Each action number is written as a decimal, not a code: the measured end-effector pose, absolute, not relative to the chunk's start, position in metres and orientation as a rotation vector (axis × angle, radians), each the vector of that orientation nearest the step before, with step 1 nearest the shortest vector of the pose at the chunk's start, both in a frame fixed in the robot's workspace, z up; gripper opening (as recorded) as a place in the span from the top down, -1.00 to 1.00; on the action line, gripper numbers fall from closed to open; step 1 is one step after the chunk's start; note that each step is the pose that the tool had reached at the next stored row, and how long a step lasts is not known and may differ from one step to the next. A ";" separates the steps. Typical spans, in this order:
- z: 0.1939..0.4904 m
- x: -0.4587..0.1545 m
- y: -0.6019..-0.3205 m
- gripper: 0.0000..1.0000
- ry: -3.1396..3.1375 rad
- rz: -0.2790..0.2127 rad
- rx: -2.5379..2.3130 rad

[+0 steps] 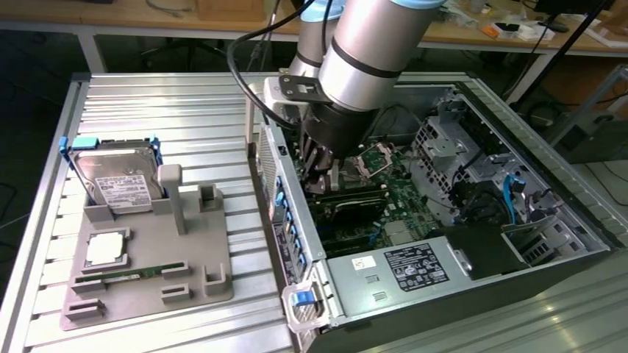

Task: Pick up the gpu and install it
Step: 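Press down on the gpu until it lock into place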

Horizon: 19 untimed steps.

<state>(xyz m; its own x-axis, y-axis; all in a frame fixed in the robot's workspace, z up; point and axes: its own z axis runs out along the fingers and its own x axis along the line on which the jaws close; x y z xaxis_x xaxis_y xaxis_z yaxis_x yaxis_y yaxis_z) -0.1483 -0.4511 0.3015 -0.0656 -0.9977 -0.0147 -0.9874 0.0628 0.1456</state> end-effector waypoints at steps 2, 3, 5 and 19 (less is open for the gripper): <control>0.304 -0.149 -0.451 0.79 -2.223 -0.179 2.084; 0.305 -0.149 -0.451 0.79 -2.224 -0.179 2.084; 0.307 -0.149 -0.451 0.79 -2.223 -0.180 2.083; 0.311 -0.150 -0.453 0.79 -2.224 -0.191 2.077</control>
